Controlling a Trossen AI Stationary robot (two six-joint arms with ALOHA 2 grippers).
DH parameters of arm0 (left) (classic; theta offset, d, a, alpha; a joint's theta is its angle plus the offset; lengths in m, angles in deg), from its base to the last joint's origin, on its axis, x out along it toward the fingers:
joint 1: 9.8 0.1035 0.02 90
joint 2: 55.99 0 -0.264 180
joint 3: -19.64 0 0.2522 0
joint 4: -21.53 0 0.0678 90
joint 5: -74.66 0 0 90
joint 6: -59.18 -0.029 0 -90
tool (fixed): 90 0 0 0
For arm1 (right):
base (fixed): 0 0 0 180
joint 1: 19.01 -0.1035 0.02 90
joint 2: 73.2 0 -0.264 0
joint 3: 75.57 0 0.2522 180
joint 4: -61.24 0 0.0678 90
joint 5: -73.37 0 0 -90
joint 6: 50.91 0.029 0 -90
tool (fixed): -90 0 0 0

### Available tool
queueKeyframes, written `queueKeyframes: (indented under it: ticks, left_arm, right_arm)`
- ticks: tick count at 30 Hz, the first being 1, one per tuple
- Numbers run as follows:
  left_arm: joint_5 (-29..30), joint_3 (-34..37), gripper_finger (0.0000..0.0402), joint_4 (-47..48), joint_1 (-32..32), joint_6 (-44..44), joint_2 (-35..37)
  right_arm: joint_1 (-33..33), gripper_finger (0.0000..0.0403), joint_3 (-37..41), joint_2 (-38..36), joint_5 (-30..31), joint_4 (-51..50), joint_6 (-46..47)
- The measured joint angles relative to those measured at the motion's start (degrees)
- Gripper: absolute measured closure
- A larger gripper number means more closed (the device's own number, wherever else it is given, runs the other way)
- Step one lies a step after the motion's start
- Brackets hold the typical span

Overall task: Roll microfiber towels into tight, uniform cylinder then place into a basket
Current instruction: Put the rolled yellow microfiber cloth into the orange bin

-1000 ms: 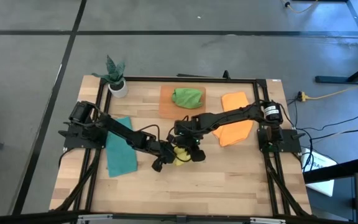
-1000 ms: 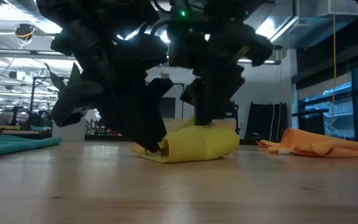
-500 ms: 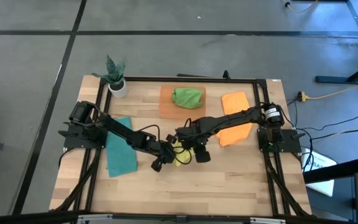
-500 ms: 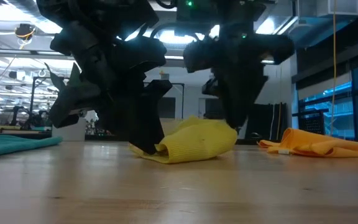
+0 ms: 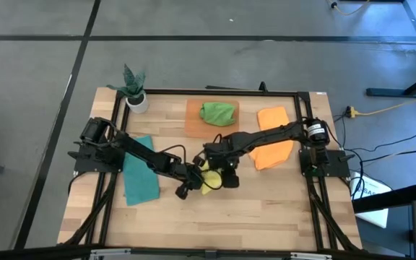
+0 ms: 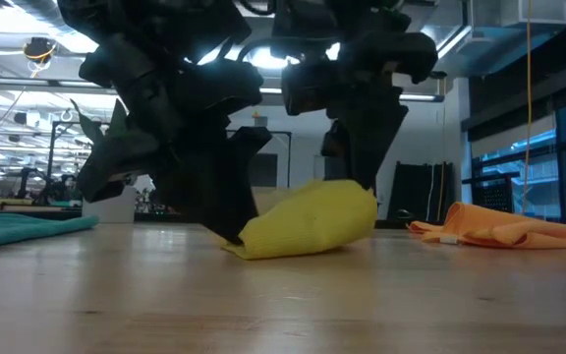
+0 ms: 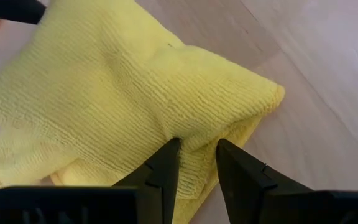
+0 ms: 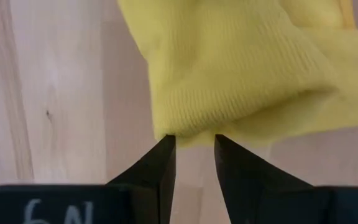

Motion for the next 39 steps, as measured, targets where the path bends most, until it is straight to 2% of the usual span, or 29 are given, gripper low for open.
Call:
queueKeyframes:
  ticks: [9,15,18,24,26,31,39]
  left_arm:
    - [0.44,-0.03,0.0303,2.28,-0.11,-0.02,0.42]
    - [6.63,-0.03,0.0303,4.29,-1.46,0.01,4.51]
    - [7.23,-0.03,0.0303,4.24,-2.23,0.01,7.13]
    - [7.34,0.0,0.0303,6.31,-3.9,0.45,12.1]
    - [9.12,-0.03,0.0303,8.04,-4.73,1.51,13.73]
    - [15.9,-0.03,0.0303,14.0,-7.15,5.17,17.24]
    - [16.65,-0.01,0.0303,19.67,-9.27,13.31,23.62]
  right_arm:
    - [3.31,0.0292,0.02,0.0,-0.11,-3.26,0.22]
    - [3.2,0.0292,0.02,0.0,2.17,-6.97,-0.3]
    - [3.02,0.0292,0.04,-0.03,4.22,-7.91,-0.36]
    - [2.89,0.0292,0.06,-2.27,4.3,-8.34,-0.11]
    - [2.66,0.0292,0.05,-3.37,4.61,-8.36,-0.04]
    - [0.58,0.0292,0.05,-6.03,7.67,-8.96,1.32]
    - [-5.05,0.0292,0.04,-10.33,16.39,-9.86,1.4]
